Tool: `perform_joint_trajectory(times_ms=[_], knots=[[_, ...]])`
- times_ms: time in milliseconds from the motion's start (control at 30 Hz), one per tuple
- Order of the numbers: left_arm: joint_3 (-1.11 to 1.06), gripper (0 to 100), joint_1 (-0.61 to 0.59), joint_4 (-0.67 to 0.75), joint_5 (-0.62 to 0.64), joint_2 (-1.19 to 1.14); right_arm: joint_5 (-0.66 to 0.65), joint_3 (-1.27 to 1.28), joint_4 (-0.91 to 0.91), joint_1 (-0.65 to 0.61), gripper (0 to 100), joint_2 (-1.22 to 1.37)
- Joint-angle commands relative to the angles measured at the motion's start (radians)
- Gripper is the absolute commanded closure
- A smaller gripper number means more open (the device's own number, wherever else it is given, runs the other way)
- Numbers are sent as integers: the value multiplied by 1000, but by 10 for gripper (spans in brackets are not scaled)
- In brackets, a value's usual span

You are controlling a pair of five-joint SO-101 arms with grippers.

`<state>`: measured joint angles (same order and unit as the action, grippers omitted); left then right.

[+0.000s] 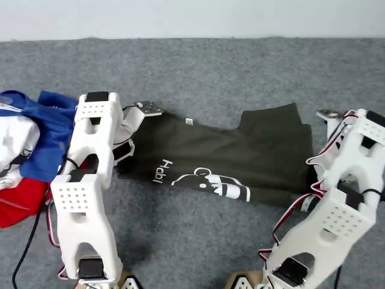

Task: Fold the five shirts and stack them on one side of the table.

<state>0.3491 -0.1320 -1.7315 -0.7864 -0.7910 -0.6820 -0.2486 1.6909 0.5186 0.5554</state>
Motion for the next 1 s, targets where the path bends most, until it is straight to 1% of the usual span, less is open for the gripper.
perform_joint_trajectory(times_ms=[0, 167, 267, 333, 433, 533, 600, 667, 733, 800, 867, 967], knots=[[-67, 965, -72, -25, 15, -9, -40, -48, 105, -13, 881, -70], [-21, 908, -38, -25, 66, -9, -52, -133, 105, -5, 709, -159], [30, 902, -41, -25, 66, 11, -52, -152, 105, -7, 649, -263], [30, 902, -43, -25, 66, 64, -52, -152, 102, -12, 636, -315], [30, 905, -41, -25, 66, 163, -44, -150, 73, -13, 637, -329], [31, 905, -41, -23, 66, 267, -40, -141, -12, -31, 638, -283], [36, 906, -28, -20, 64, 319, 11, -141, -96, -68, 638, -228], [36, 906, 11, -12, 64, 345, 78, -141, -185, -122, 638, -173], [36, 906, 58, -11, 64, 344, 141, -167, -231, -188, 641, -130], [30, 906, 101, -12, 64, 344, 187, -213, -251, -245, 683, -96], [30, 906, 138, -12, 64, 344, 210, -258, -268, -283, 757, -71], [30, 906, 180, -12, 64, 344, 233, -304, -298, -303, 851, -30]])
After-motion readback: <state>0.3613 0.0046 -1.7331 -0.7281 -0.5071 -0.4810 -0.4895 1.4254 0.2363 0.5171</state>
